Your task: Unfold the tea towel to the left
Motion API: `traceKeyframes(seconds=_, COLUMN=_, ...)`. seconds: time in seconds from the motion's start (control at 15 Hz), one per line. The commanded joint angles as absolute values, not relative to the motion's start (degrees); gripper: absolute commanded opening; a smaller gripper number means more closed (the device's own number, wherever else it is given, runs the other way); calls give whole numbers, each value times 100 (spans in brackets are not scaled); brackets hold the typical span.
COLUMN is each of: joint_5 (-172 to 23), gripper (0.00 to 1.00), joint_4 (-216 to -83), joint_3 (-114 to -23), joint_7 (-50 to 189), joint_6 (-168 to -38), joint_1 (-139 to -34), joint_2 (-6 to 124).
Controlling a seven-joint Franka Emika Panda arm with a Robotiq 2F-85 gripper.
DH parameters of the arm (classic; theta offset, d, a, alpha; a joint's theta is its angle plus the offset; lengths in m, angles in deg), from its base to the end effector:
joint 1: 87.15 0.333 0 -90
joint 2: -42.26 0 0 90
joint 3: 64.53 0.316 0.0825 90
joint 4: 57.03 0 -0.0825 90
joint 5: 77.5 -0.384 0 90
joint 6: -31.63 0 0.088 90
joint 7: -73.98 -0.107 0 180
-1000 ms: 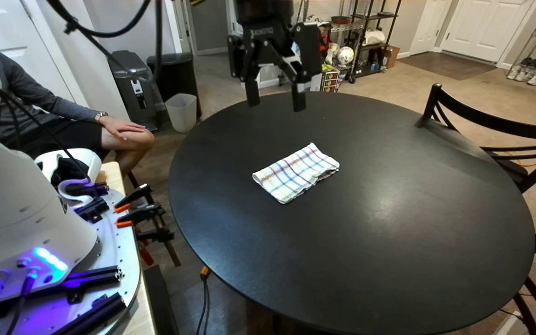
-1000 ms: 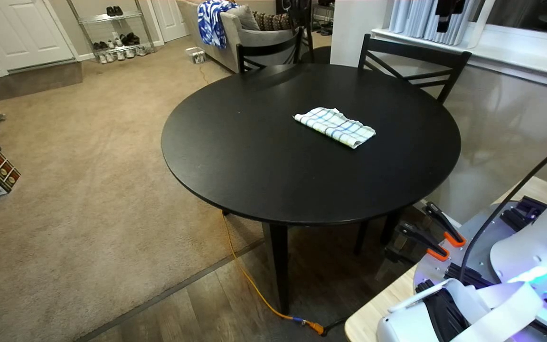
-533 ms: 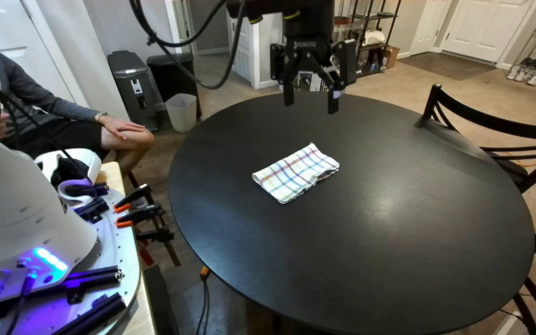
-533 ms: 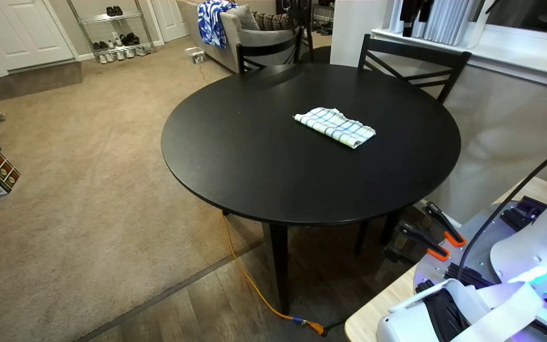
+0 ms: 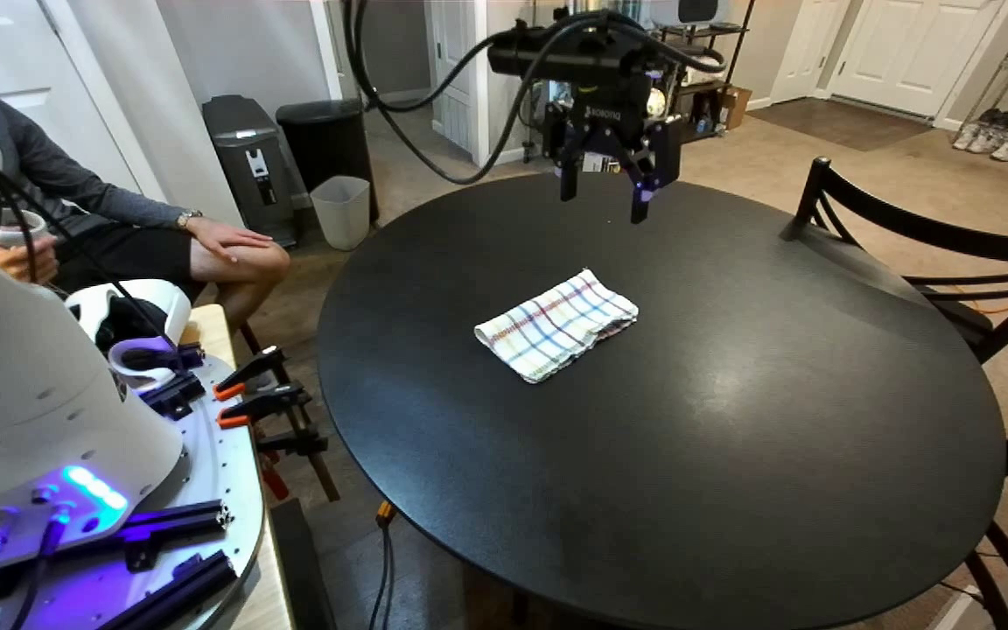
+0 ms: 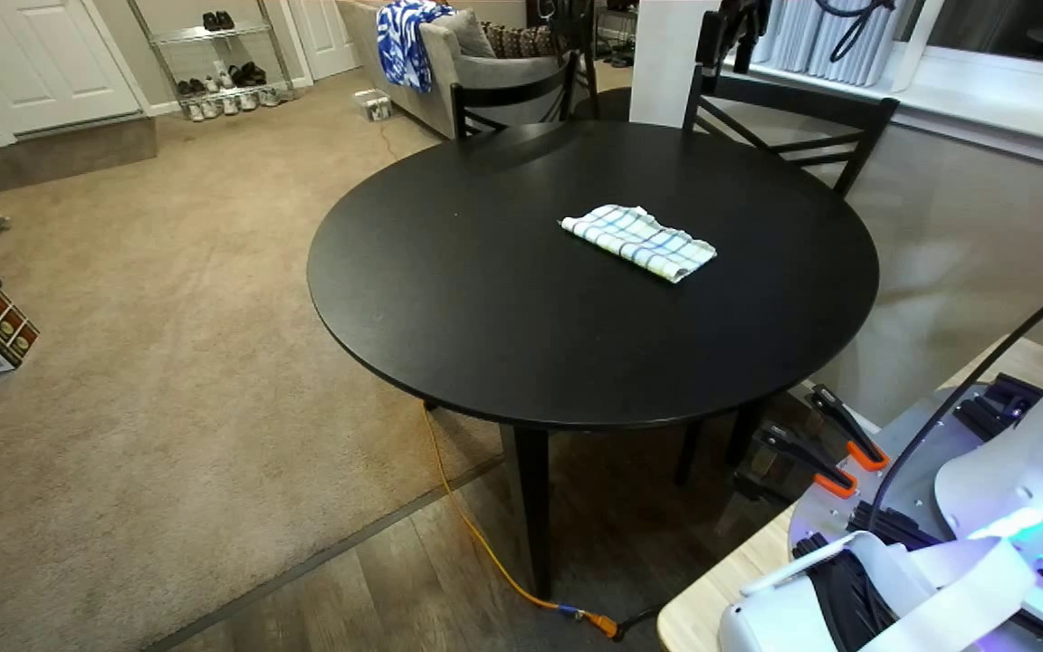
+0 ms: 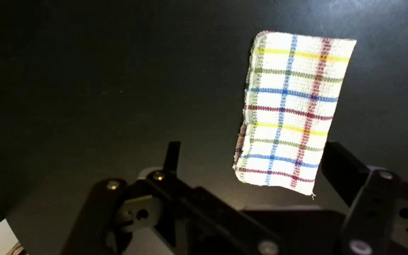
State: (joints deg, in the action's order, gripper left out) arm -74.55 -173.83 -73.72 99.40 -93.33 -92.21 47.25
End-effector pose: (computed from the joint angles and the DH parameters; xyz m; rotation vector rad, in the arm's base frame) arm 0.5555 -0.1416 0.4072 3.0493 0.3434 0.0516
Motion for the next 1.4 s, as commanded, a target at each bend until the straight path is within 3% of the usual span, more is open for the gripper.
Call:
traceKeyframes(seconds=0.0, joint_5=-7968, gripper=100, joint_4=-17026, joint_3=-7181, joint_7=10305, joint_6=-9800, joint_1=-9407, joint_2=5290)
traceKeyframes(seconds=1.33, joint_5=-9116, gripper=100, joint_4=-15473, joint_3=-6140, joint_7=11045, joint_6=-9120, joint_1=-10254, joint_2=7452)
